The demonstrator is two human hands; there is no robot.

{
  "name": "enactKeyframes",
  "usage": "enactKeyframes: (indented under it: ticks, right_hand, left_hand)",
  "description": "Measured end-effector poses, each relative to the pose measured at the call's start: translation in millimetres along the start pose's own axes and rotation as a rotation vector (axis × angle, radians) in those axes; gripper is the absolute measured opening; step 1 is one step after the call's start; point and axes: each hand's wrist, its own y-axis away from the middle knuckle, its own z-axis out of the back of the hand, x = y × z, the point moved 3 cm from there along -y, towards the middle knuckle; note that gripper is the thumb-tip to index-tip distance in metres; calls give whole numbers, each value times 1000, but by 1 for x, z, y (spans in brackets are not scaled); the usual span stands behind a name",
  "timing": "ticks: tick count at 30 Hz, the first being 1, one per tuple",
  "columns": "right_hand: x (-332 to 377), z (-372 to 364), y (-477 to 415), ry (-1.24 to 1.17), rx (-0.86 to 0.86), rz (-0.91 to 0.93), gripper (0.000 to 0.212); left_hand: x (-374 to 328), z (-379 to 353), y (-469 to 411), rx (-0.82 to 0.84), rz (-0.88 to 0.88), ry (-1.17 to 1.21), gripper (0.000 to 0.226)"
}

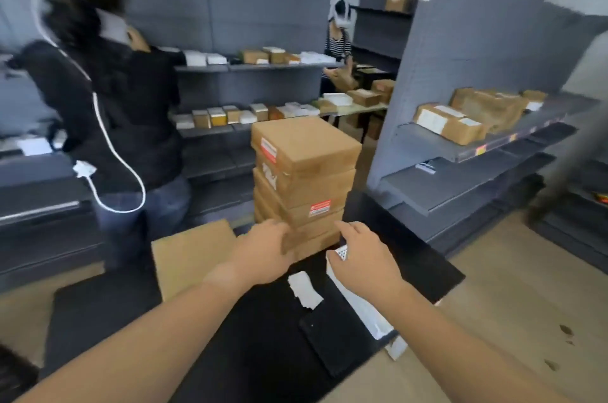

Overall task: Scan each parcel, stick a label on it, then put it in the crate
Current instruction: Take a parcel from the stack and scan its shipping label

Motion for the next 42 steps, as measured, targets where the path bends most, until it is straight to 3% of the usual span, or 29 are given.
enactKeyframes:
  ticks: [3, 5, 8, 15, 19, 22, 24, 34, 42]
  right_hand:
    - [25, -60, -48, -46, 163, 173, 60]
    - [37, -98, -72, -74, 269, 244, 62]
    - [52, -154, -101, -145, 404, 283, 61]
    - [71, -299, -187, -319, 524, 79, 76]
    - [68, -361, -209, -356, 547, -15, 74]
    - [62, -372, -208, -440, 542, -44, 64]
    - [55, -364, -201, -539, 531, -73, 58]
    - [-35, -302, -40, -746, 666, -246, 61]
    - [-66, -287, 11, -916, 756, -350, 59]
  left_hand:
    - [66, -13, 7, -29, 303, 55, 33]
    - [108, -29, 13, -7, 466, 108, 42]
    - [168, -49, 24, -105, 713, 196, 55]
    - [282, -135, 5, -246, 1053, 462, 73]
    - [314, -185, -7, -287, 1117, 657, 70]
    - [315, -200, -12, -369, 1076, 757, 47]
    - [307, -200, -7, -422, 1063, 787, 44]
    - [162, -245, 125, -478, 1157, 934, 47]
    - [133, -274, 156, -422, 1184, 1027, 53]
